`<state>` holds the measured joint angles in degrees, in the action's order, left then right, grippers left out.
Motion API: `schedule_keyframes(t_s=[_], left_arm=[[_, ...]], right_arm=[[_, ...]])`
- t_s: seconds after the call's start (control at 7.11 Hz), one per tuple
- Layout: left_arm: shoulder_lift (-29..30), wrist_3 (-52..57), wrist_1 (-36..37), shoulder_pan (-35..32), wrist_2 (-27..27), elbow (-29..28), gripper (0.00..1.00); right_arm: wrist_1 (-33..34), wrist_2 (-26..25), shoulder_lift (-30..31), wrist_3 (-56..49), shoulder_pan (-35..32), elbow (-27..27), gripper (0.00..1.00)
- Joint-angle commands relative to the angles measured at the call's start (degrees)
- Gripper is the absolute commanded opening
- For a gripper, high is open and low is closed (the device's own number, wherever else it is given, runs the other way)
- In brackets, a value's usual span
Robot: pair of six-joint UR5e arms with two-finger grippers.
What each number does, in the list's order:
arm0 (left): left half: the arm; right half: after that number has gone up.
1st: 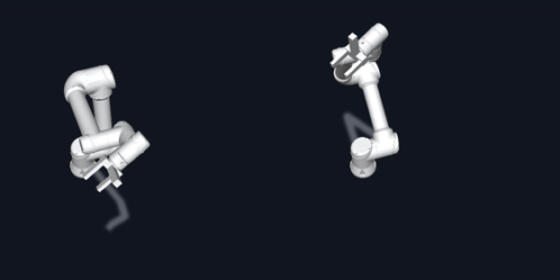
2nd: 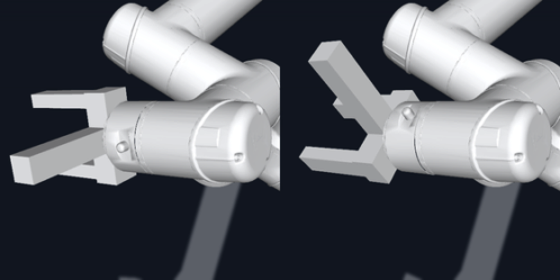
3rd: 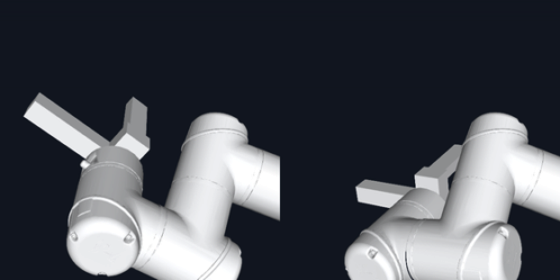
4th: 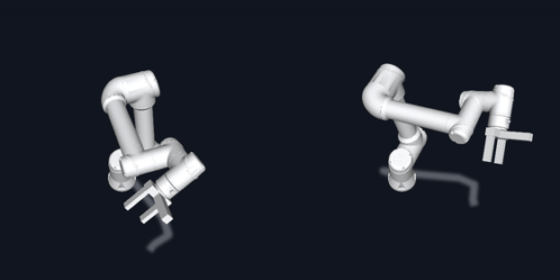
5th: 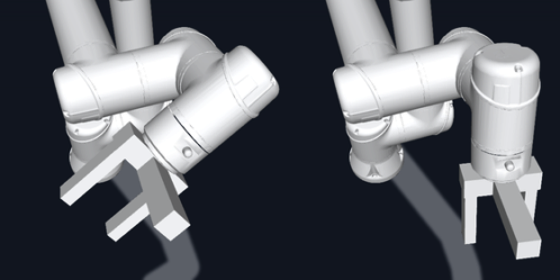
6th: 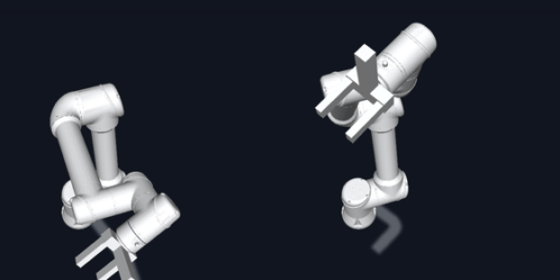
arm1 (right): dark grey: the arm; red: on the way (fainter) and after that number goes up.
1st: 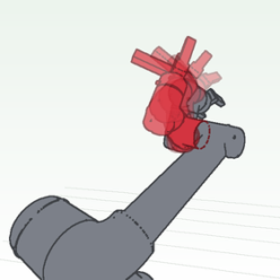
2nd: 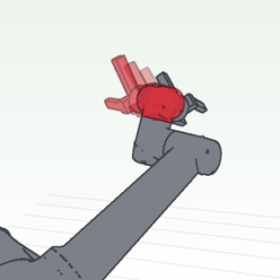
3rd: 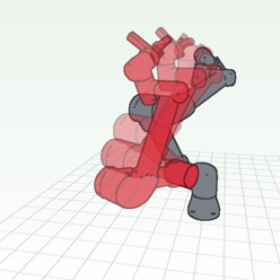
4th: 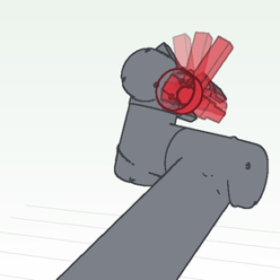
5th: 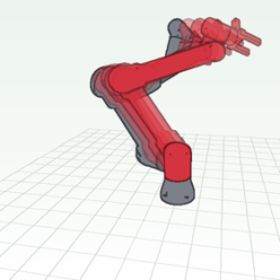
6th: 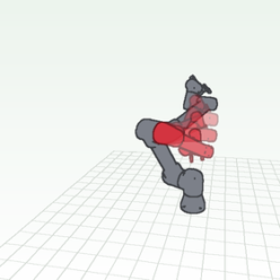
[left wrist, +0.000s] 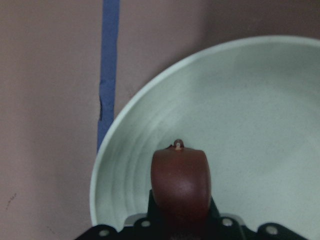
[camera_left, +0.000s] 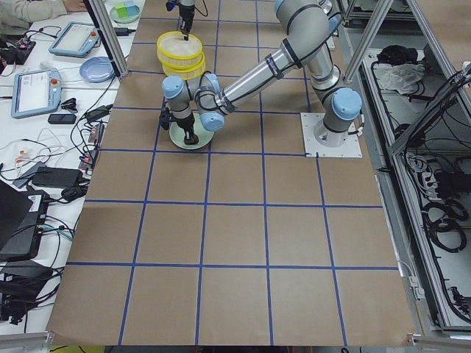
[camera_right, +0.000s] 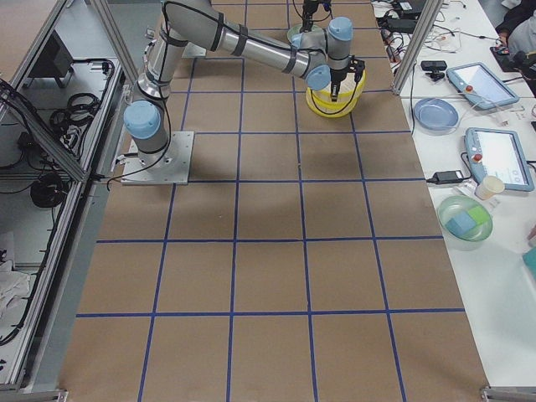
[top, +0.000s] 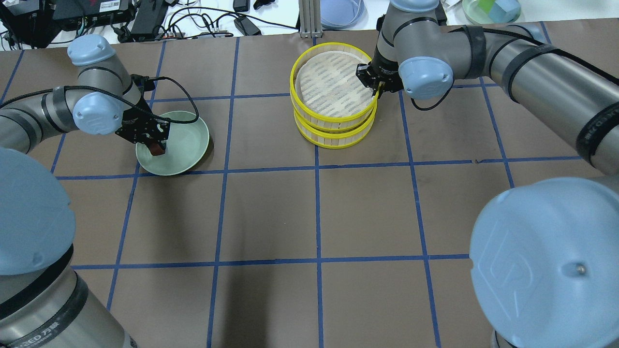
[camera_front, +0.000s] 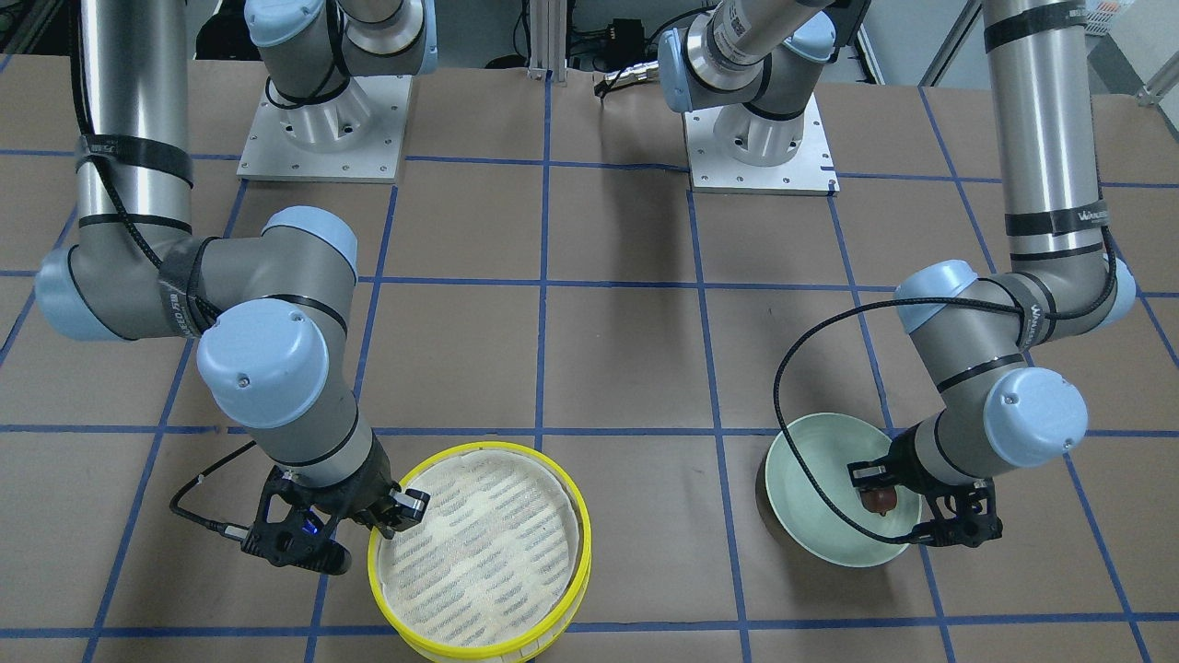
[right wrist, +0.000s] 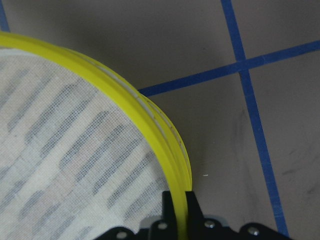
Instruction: Stack buns with steamer
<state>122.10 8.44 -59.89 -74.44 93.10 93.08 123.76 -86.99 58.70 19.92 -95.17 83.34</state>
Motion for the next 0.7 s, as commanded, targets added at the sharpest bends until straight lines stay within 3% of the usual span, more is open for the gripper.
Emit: schedule_keyframes(t_s=[0.0,0.56], left_arm=[[-0.9,-0.69,-0.22,0.0,-0.46,-2.36,0.0],[-5.72,-7.9,-1.54,-0.87,-3.19,-3.34,0.0]], right_arm=[[-0.36,0.15,0.97,1.78,-0.01,-0.28,0.0],[-2.65,-2.3,0.8,2.14,-0.01,0.07,0.0]])
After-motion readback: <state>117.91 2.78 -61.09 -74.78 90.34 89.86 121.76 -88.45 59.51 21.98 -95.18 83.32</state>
